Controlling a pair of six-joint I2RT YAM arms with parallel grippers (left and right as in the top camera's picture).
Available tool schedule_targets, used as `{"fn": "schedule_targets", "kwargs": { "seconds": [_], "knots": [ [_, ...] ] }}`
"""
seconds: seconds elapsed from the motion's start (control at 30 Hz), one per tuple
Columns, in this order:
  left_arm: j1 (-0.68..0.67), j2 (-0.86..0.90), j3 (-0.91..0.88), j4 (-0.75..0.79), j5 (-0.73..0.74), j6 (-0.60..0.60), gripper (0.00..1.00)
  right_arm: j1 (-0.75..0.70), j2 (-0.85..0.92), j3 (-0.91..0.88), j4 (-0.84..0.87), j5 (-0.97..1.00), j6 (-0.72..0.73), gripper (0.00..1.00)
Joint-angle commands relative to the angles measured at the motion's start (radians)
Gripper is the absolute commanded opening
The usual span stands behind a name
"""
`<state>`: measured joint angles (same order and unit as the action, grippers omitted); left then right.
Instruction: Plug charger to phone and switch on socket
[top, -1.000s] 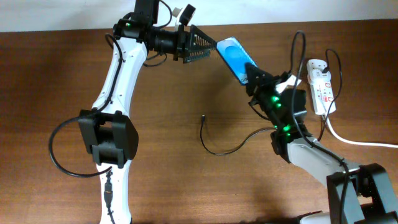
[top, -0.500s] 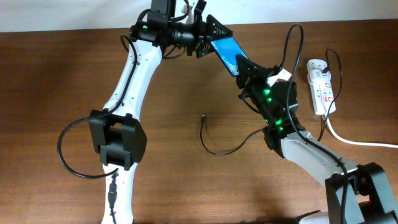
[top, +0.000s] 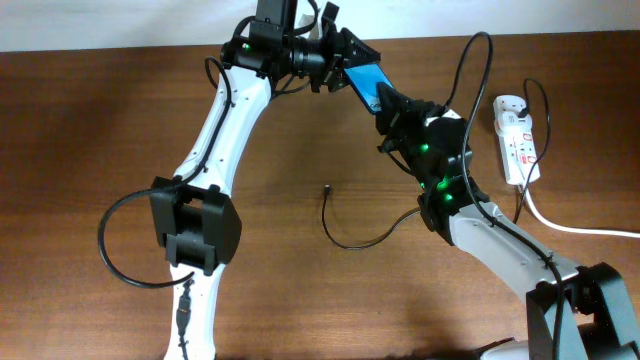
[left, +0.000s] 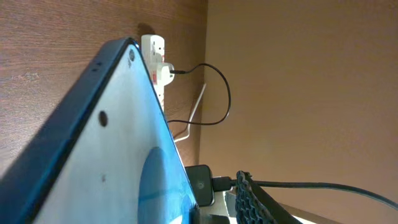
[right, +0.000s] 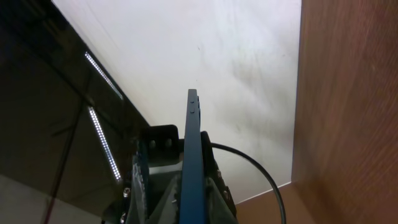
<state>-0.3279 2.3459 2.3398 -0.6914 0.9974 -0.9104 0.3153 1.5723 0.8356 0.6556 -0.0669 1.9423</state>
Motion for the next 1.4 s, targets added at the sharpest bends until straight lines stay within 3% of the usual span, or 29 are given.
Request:
{"fn": "schedule_targets", "kwargs": {
  "seconds": [0.0,0.23,0.33,0.37,0.43,0.53,0.6,0.63,0.73,0.8,0.83,0.93,0.97,1.1,1.13,1.27,1.37],
  "knots": [
    [0.0,-0.011,0.011,0.003,0.0,-0.002,0.38,0.007,-0.01,0.03,0.006,0.026,0.008,0.04],
    [0.0,-0.011,0.011,0.003,0.0,-0.002,0.0,0.032,-0.01,0.03,0.005,0.027,0.008,0.04],
    [0.0,-0.011,0.011,0.003,-0.002,-0.002,0.0,0.032,-0.01,0.03,0.006,0.027,0.007,0.04],
    [0.0,-0.011,0.011,0.002,-0.004,-0.002,0.0,0.032,-0.01,0.03,0.005,0.027,0.006,0.09],
    [0.001,-0.011,0.011,0.002,-0.011,-0.002,0.0,0.031,-0.01,0.03,-0.008,0.027,0.003,0.22],
    [0.006,-0.011,0.011,0.002,-0.01,-0.002,0.0,0.031,-0.01,0.03,-0.039,0.085,-0.063,0.81],
    [0.018,-0.011,0.011,-0.006,0.006,-0.001,0.0,0.009,-0.01,0.03,-0.039,0.109,-0.184,0.95],
    [0.034,-0.011,0.011,-0.014,0.035,0.022,0.0,-0.027,-0.01,0.03,-0.045,0.102,-0.369,0.98],
    [0.103,-0.01,0.011,-0.099,0.203,0.224,0.0,-0.159,-0.01,0.03,-0.244,0.014,-0.703,0.98],
    [0.149,-0.01,0.011,-0.27,0.249,0.415,0.0,-0.198,-0.01,0.03,-0.359,-0.143,-0.902,0.98],
    [0.19,-0.01,0.011,-0.434,0.244,0.579,0.0,-0.188,-0.01,0.03,-0.462,-0.222,-0.995,0.98],
    [0.257,-0.01,0.011,-0.573,0.276,0.742,0.0,-0.097,-0.01,0.029,-0.642,-0.292,-1.21,0.98],
    [0.284,-0.01,0.011,-0.59,0.292,0.77,0.0,-0.05,-0.008,0.03,-0.639,-0.285,-1.252,0.93],
    [0.39,-0.01,0.011,-0.602,0.31,0.792,0.0,0.038,0.029,0.042,-0.678,-0.29,-1.213,0.79],
    [0.421,-0.01,0.011,-0.624,0.308,0.809,0.0,0.038,0.11,0.064,-0.687,-0.396,-1.151,0.71],
    [0.42,-0.01,0.011,-0.694,0.229,0.86,0.0,0.039,0.291,0.1,-0.646,-0.548,-1.116,0.56],
    [0.413,-0.01,0.011,-0.702,0.212,0.86,0.0,0.064,0.339,0.1,-0.615,-0.548,-1.089,0.47]
  ]
}}
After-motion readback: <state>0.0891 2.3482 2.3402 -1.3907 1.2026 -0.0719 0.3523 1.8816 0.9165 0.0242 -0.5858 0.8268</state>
